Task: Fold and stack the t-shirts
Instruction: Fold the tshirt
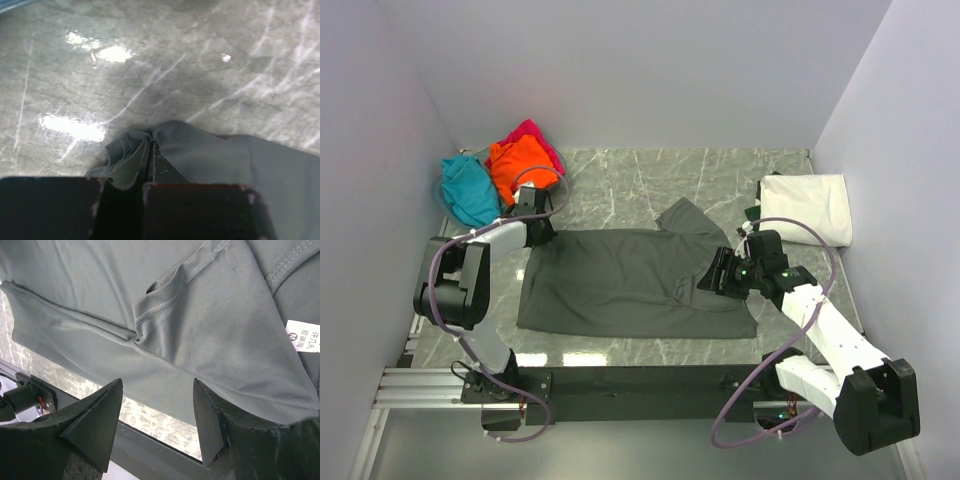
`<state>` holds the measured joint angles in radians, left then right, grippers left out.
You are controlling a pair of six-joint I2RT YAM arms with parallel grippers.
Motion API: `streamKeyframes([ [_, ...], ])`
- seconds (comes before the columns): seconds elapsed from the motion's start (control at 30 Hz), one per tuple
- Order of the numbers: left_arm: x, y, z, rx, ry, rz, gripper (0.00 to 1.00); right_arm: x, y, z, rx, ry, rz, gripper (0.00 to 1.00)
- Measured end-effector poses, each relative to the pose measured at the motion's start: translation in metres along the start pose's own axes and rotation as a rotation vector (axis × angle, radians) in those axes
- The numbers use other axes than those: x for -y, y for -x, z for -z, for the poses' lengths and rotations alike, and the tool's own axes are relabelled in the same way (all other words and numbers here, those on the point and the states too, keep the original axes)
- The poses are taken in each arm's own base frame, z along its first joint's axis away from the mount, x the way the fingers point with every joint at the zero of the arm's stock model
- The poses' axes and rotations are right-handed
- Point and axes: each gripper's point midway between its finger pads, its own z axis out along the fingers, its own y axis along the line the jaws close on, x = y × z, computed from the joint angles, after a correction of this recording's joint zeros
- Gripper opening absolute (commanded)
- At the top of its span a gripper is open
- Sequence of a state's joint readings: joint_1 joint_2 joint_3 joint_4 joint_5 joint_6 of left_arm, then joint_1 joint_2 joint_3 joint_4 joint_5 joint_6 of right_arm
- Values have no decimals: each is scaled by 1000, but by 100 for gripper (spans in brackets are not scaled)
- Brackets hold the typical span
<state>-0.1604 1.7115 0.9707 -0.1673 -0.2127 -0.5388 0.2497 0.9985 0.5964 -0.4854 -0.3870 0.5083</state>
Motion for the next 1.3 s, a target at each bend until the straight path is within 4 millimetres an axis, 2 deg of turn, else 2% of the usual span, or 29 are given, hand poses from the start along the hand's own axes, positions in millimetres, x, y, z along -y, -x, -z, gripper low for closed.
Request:
streamKeyframes([
  [0.17, 7, 8, 14, 42, -45, 10, 1, -1, 2, 0, 9, 6, 4, 65],
  [0.33, 24, 7, 52, 144, -111, -12, 2, -3, 4, -1, 16, 15, 9, 65],
  [0.43, 43, -8, 72, 176, -154, -50, 15, -3, 4, -2, 12, 18, 8, 65],
  [0.47, 49, -15, 78, 179, -169, -67, 33, -3, 4, -3, 8, 18, 7, 65],
  [0.5, 56, -24, 83, 176, -184, -86, 39, -3, 3, -3, 4, 19, 6, 65],
  [0.6, 71, -51, 94, 150, -217, -128, 50, -3, 3, -5, -3, 20, 8, 65],
  [0.67, 74, -63, 100, 129, -224, -146, 59, -3, 2, -6, -8, 20, 7, 65],
  [0.77, 70, -62, 110, 136, -215, -133, 70, -2, 3, -9, -13, 21, 9, 65],
  [0.83, 67, -53, 118, 165, -209, -116, 72, -2, 3, -10, -16, 21, 9, 65],
  [0.9, 65, -35, 123, 203, -198, -90, 71, -2, 3, -11, -17, 21, 10, 65],
  [1.0, 59, -4, 116, 240, -170, -34, 69, -3, 4, -12, -15, 31, 13, 65],
  [1.1, 46, 15, 95, 235, -127, 11, 68, -5, 4, -11, -15, 40, 19, 65],
  [1.17, 40, 11, 77, 193, -105, 11, 67, -5, 4, -11, -13, 42, 23, 65],
  [1.3, 45, -21, 51, 68, -123, -24, 67, -7, 6, -8, -1, 50, 33, 65],
])
